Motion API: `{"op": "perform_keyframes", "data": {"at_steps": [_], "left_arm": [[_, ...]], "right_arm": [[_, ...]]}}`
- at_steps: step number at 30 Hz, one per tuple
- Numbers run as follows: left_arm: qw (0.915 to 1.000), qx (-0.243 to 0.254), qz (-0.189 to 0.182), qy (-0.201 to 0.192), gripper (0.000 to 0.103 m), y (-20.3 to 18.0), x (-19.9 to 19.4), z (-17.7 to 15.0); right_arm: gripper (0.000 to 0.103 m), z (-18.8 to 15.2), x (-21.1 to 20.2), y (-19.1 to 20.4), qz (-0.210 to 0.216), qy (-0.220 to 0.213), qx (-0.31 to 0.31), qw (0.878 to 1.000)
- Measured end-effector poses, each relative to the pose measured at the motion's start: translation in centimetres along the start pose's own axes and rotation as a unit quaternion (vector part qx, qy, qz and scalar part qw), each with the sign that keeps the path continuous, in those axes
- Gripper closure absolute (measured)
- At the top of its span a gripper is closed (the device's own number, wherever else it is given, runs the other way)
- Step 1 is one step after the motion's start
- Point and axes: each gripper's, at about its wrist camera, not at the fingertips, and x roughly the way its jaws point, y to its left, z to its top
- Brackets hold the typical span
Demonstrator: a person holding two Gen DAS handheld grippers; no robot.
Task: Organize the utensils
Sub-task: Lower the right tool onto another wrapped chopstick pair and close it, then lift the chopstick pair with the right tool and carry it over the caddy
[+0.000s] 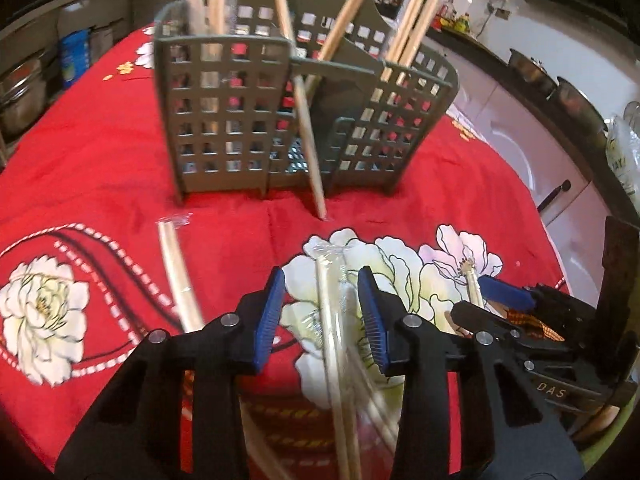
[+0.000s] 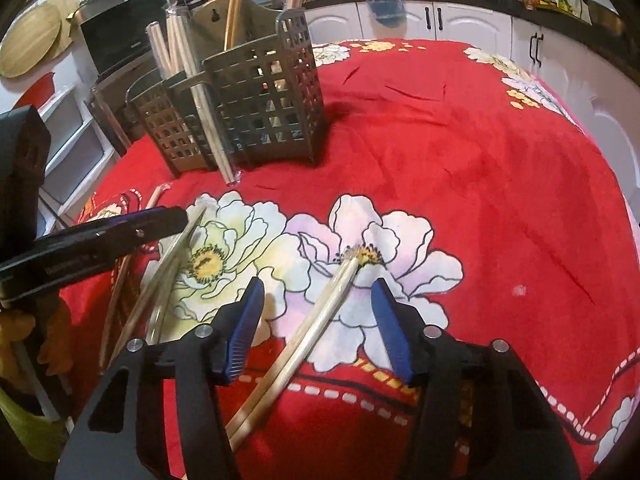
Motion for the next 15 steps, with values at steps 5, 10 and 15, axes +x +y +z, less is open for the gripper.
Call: {"op": "perform_keyframes", "data": {"at_steps": [5,10,15], "left_arm": [[0.9998,0.006,0.003,0.018,0.073,-0.5,1.4,0.4],[0.9987,0.033,0.015,0.036,0.073,-1.3,2.6,0.7],[0.9982,0.037,0.028,0.037,0.079,-1.5,3.1,1.2]], "right_arm": [[0.057,0.8,0.7,-0.7,0.003,0.009,0.008,1.000],[0.072,1.5,1.5,-0.5,-0.014,0.013,-0.006,1.000],[0.090,1.6,1.6,-0.2,-0.026,0.005,-0.017,1.000]]}}
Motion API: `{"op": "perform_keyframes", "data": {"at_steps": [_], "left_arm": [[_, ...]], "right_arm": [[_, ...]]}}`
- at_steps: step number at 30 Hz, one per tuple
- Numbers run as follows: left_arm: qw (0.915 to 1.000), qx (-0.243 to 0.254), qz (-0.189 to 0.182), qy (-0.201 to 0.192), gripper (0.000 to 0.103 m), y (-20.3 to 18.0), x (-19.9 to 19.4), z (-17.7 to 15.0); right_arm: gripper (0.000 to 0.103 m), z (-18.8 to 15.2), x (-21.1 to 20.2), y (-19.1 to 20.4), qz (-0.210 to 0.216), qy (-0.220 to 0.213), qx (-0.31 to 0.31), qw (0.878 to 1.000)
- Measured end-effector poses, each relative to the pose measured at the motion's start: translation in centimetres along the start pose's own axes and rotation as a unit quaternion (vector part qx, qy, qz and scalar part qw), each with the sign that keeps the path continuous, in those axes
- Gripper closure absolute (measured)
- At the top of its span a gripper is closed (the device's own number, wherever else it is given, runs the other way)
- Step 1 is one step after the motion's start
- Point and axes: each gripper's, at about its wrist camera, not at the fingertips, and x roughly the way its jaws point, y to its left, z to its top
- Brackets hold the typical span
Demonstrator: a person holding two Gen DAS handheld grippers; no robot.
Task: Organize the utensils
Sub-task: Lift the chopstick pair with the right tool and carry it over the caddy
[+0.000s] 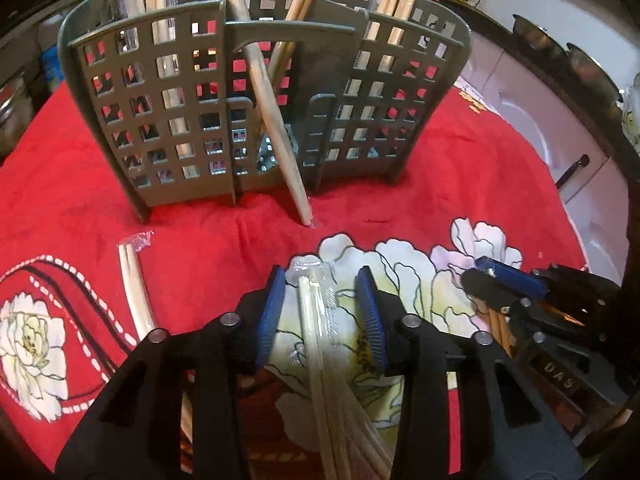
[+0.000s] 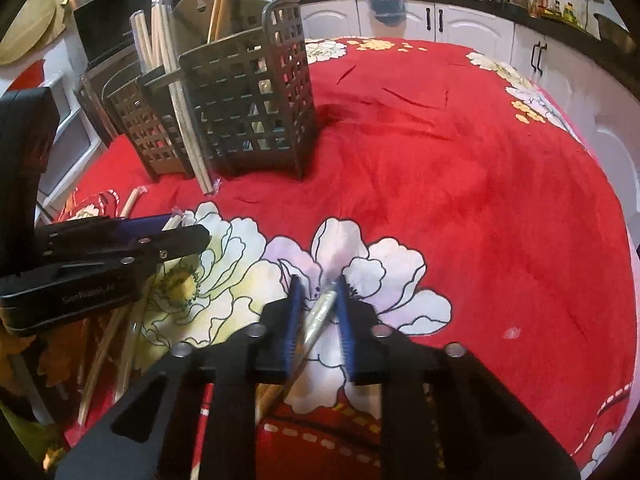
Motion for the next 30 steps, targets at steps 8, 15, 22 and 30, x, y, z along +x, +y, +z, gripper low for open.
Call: {"op": "perform_keyframes", "data": {"at_steps": [8,15,22,30], "left_arm": [[0.9992,-0.036,-0.018,-0.007,0.098,2.0,-0.4,0.8],[0.9969,-0.043,-0.029,-0.059,0.100,2.7,-4.1,0.9],[0.9913,-0.054,-0.032,-0.116,0.101,3.7,-8.5,1.4],[0.9821,-0.069,-0.046,-0.169,0.102,5.5,-13.0,2.1]], "right_arm": [[0.095,1.2,-1.6,-0.4,0.058,-0.028,0.029,0.998],[0.096,2.2,-3.9,0.7,0.074,-0.073,0.020,0.994],[0.097,3.7,-6.6,2.0,0.065,-0.126,0.004,0.990],[0.097,5.6,-9.3,3.6,0.060,-0.169,-0.016,0.984]]}}
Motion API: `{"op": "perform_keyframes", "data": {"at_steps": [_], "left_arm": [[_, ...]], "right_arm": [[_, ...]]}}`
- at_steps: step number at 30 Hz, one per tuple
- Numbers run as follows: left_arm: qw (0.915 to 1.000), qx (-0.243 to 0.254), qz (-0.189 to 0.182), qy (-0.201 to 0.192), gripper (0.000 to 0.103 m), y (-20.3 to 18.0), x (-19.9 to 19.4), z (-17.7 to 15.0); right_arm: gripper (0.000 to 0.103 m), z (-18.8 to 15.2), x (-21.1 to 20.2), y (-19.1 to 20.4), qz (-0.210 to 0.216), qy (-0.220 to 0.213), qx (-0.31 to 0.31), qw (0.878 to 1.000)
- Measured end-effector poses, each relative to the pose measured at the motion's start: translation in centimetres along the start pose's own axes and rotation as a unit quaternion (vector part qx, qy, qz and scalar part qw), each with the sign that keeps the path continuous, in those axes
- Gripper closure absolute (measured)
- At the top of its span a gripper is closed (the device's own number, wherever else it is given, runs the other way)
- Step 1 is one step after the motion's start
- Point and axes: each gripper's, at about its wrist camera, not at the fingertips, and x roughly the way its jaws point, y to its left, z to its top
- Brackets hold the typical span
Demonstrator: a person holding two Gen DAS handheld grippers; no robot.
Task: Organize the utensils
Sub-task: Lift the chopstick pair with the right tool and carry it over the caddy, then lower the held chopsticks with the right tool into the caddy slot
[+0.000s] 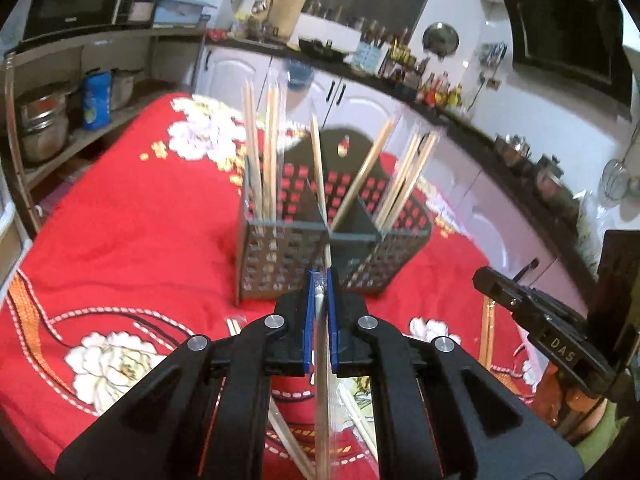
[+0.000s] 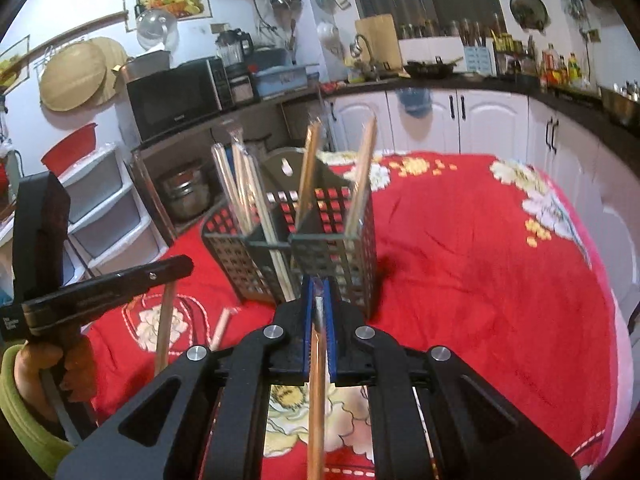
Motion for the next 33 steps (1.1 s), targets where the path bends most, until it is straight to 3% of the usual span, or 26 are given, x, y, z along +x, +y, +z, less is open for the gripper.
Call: {"op": "perform_keyframes", "data": {"at_steps": [17,33], "left_arm": [[0.9975,-0.024,-0.011,-0.066,0.102,2.4,-4.7,3.3],[0.9943,-0.018,-0.022,-0.103,0.102,0.9,-6.7,5.6]], "right_arm": [[0.097,3.5,-2.2,3.2,0.000,-0.057,-0.028,0.998],[0.098,6.0,-4.7,5.1,0.008,-0.113,-0.055,0.992]]}}
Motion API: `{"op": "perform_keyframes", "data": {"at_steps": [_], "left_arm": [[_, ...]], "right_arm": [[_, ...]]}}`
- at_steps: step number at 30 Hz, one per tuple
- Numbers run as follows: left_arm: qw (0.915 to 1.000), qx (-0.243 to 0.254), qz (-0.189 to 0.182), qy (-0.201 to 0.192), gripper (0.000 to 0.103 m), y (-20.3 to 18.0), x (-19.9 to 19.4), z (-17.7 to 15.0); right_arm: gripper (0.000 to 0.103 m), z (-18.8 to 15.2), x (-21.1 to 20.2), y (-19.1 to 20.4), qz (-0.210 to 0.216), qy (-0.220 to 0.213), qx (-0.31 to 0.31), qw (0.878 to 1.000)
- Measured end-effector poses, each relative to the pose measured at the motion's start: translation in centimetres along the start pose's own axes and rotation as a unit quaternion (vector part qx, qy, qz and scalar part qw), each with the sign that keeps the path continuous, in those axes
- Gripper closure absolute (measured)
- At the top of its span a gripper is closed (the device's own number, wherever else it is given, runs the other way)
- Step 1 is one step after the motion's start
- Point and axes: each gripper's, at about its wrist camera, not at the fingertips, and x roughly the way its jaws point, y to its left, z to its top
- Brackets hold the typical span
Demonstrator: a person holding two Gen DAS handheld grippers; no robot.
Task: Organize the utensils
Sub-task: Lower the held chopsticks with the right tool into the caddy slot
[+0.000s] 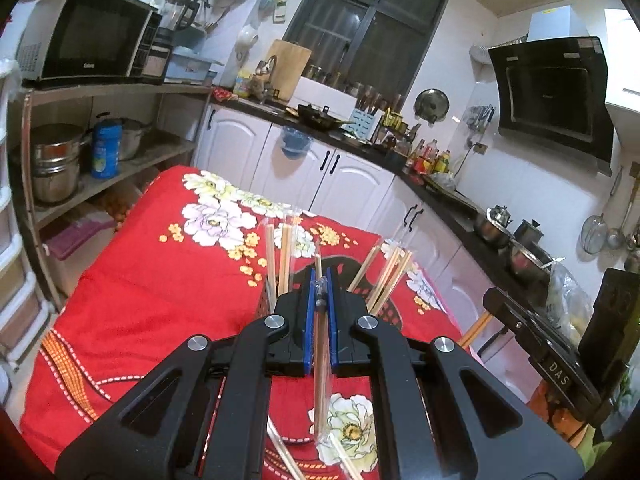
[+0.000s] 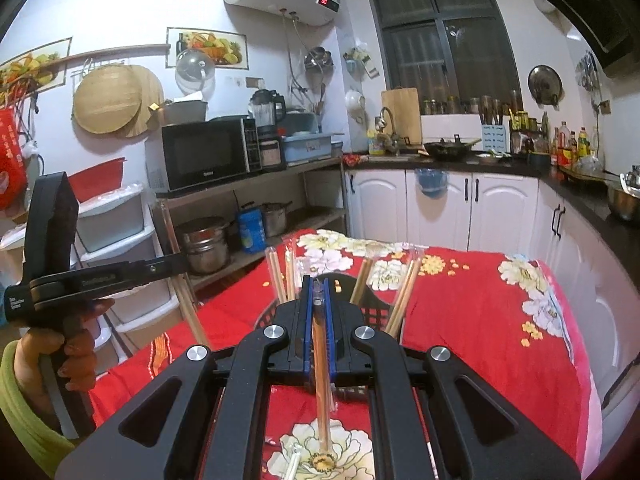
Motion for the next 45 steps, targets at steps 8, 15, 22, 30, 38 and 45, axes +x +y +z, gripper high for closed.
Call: {"op": "perform_keyframes", "data": {"at_steps": [8,15,22,30,38,45], "left_arm": [[0.9998,0.011,0.003,-0.013,0.102,-0.7,-0.3,1.2],[0.9994,0.020,0.006,-0.027,0.102,-1.1,-0.2,2.7],[0.9987,0.032,0.012,-0.037,0.102,-2.1,0.3,4.3],[0.9968,0.051,0.009,-0.060,0.102,-4.0,0.1,6.4],[0.9946,0.070,0.012,-0.075,0.102,-5.5,1.0,8.2],[0.9911,0.089,0.024,-0.096,0.102,-6.3,1.7,9.8]], "right_arm": [[0.098,0.9,-0.1,0.2,0.004,-0.011,-0.002,1.000],[0.098,2.3,0.3,0.3,0.011,-0.021,-0.007,1.000],[0.098,4.0,0.6,-0.2,0.022,-0.038,-0.007,0.999],[0.098,5.6,0.6,-1.0,0.024,-0.054,-0.013,0.998],[0.098,7.1,0.1,-2.3,0.018,-0.076,-0.009,0.997],[0.098,8.3,0.0,-3.5,0.006,-0.094,-0.008,0.996]]}}
